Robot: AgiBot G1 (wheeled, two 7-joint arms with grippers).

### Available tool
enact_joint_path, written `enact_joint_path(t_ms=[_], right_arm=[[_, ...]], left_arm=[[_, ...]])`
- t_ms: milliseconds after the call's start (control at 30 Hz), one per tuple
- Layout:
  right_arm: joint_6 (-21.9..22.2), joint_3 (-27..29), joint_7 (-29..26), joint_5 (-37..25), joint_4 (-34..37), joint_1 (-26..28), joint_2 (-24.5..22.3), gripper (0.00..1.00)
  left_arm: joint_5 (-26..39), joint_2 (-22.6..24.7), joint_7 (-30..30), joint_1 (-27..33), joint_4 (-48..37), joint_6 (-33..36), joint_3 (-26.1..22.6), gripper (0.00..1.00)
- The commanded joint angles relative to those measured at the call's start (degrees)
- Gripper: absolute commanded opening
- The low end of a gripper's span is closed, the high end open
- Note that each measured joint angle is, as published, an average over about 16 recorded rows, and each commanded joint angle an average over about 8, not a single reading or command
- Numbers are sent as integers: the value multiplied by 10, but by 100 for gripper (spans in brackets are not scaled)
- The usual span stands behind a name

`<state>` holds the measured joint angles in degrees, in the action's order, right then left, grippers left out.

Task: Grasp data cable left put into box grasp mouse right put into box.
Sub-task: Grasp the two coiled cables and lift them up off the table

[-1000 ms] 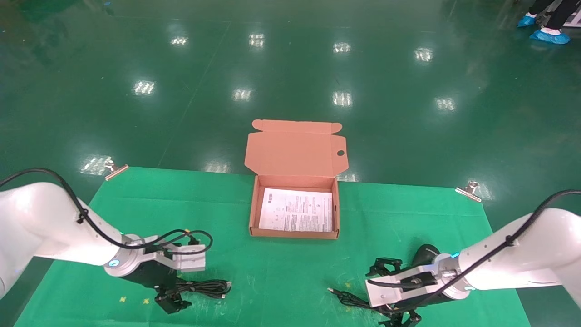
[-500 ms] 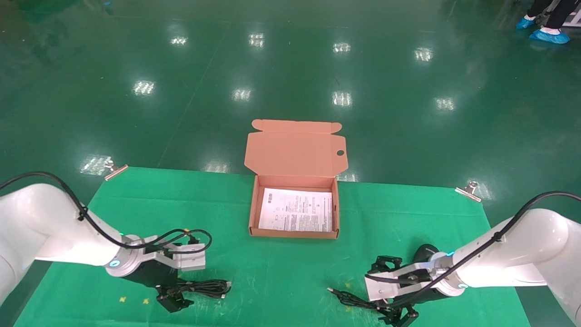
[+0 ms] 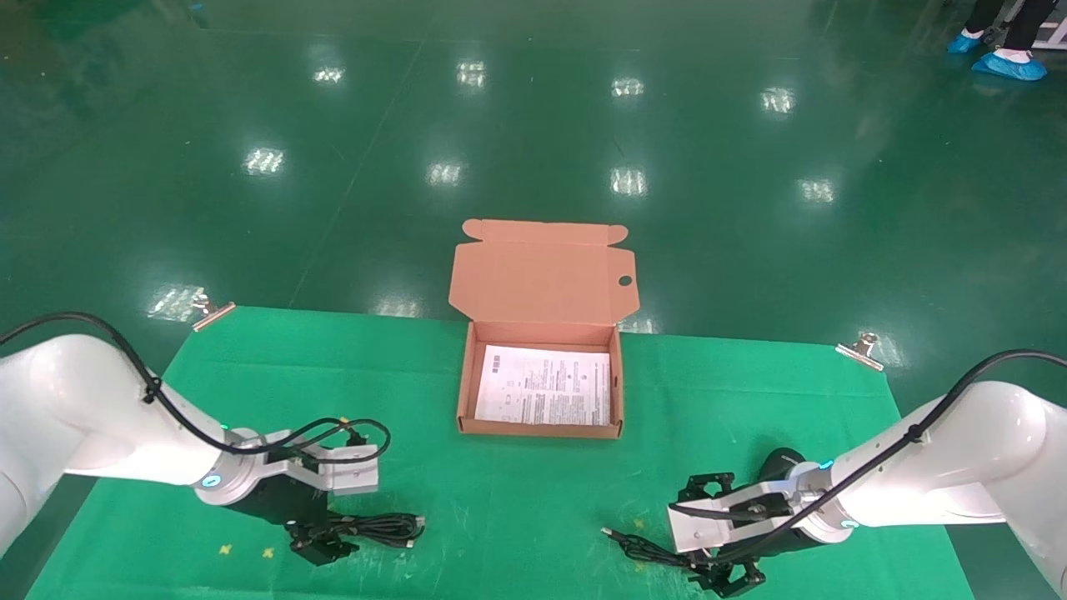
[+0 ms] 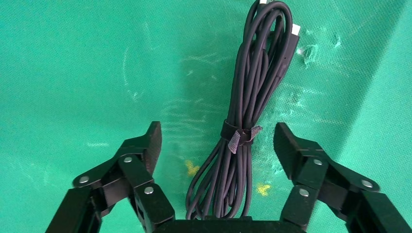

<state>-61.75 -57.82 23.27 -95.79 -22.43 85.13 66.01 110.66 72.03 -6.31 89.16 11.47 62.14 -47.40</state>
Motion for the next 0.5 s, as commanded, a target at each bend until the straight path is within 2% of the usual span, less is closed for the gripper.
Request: enact_joint_path(t_ms=[33,500], right_arm=[[-1,0,-1,0,-1,0,-1,0],[-2,0,-2,1,-5,-1,-2,0]], left_arm=[[0,0,1,0,1,0,0,0],[2,-1,2,-1,6,2,-1,0]])
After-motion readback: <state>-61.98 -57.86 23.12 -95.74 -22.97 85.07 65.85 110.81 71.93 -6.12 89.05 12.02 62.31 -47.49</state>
